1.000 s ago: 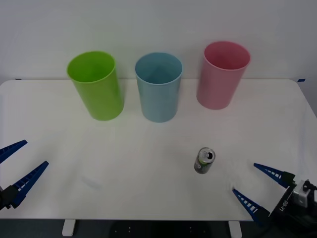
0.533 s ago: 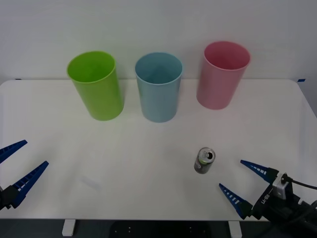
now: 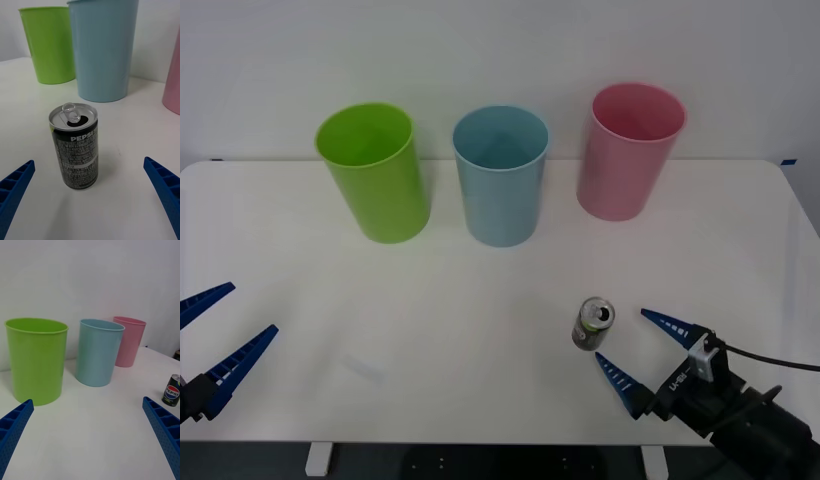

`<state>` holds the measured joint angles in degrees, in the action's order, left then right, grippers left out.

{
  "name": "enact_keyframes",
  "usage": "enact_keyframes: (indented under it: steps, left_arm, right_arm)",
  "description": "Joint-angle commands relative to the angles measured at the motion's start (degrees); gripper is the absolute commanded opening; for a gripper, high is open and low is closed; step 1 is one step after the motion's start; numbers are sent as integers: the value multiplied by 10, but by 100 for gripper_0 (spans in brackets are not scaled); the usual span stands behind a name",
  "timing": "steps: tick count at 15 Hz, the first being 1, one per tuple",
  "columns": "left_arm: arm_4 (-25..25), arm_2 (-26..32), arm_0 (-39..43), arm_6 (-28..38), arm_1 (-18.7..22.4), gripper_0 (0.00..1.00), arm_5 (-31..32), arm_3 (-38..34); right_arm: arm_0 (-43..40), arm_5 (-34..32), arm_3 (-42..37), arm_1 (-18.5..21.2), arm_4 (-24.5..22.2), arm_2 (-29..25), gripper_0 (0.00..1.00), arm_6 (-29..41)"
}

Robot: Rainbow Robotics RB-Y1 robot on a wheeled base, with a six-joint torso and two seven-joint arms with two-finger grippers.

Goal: Grasp the object on the table and drop it into the matching bin: aluminum can to the light blue bin, PET bottle to the pink bin.

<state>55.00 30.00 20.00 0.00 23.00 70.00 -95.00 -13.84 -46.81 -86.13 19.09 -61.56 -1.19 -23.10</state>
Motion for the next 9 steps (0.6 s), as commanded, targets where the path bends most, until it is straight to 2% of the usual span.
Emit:
enact_keyframes:
  steps: [1,9]
  left_arm:
    - [0,0,0,0,0,100,0,0]
    - [0,0,0,0,0,100,0,0]
  right_arm:
    - [8,36,0,-2,-1,25,100,-1]
    - [34,117,0,-3,-1,83,100,-2]
